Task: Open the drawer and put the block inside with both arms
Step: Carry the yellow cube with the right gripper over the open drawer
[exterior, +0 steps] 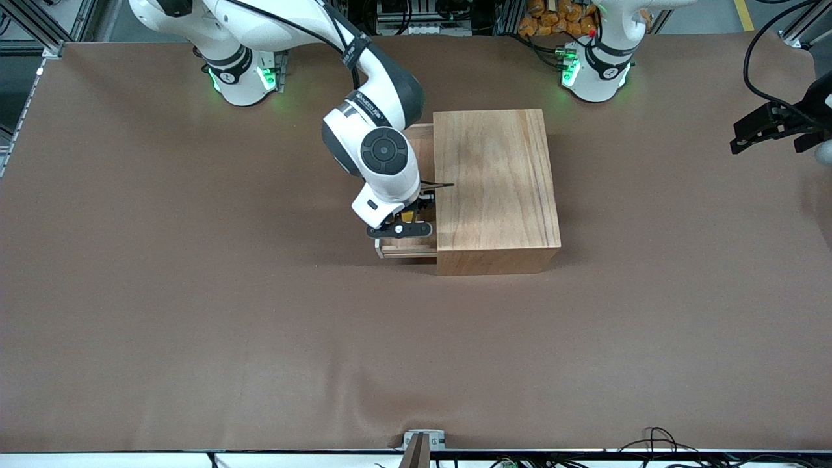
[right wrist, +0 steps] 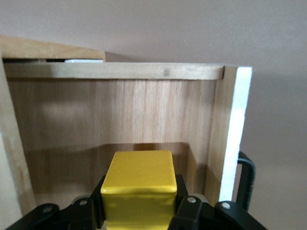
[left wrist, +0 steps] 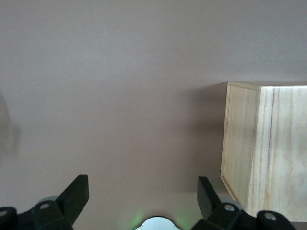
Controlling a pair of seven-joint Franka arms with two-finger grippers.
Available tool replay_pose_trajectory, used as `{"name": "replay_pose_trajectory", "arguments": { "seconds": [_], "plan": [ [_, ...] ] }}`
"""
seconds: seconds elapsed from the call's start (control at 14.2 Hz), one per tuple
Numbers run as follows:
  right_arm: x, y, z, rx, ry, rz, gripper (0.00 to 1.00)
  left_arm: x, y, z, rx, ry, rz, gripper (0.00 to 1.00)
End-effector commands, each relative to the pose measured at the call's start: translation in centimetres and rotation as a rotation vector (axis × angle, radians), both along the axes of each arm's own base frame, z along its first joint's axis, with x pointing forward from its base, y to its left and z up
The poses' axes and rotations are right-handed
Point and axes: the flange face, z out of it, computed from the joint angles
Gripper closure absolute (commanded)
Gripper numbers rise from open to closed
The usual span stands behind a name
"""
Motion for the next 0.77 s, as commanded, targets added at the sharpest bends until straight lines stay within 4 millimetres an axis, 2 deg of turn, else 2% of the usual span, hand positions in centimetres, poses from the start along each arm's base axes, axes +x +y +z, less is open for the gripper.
{"name": "replay_pose_trajectory", "arguments": {
  "seconds": [0.0,0.07,0.14,0.21,0.28,0.35,0.42,0.49,0.63,0.7],
  "plan": [
    [-2.0,1.4,0.2,-0.001,0.018,0.016,0.93,0.0,0.2,0.2,-0.003,-0.006,-0.014,0.00],
    [-2.7,1.7,-0.2,-0.014,0.030,0.021,0.75,0.0,0.3,0.4,-0.005,-0.009,-0.014,0.00],
    [-2.8,1.7,-0.2,-0.019,0.035,0.017,0.52,0.0,0.3,0.4,-0.006,-0.011,-0.028,0.00],
    [-2.8,1.6,0.1,-0.018,0.032,0.015,0.11,0.0,0.3,0.4,-0.005,-0.010,-0.049,0.00],
    [-2.6,1.5,0.7,-0.012,0.026,0.017,0.00,0.0,0.3,0.4,-0.005,-0.010,-0.051,0.00],
    [-2.2,1.1,2.1,-0.002,0.011,0.011,0.00,0.0,0.3,0.4,-0.005,-0.008,-0.052,0.00],
    [-2.0,0.2,4.5,0.001,0.008,0.009,0.00,0.0,0.3,0.4,-0.005,-0.008,-0.052,0.00],
    [-1.3,-1.7,7.2,0.000,0.014,-0.005,0.00,-0.1,0.3,0.4,-0.005,-0.007,-0.052,0.00],
    [0.7,-6.9,12.8,0.014,0.016,-0.044,0.00,0.0,0.5,0.4,-0.005,-0.008,-0.049,0.00],
    [1.1,-8.7,14.6,0.019,0.012,-0.024,0.00,0.0,0.5,0.3,-0.005,-0.005,-0.048,0.00]
  ]
}}
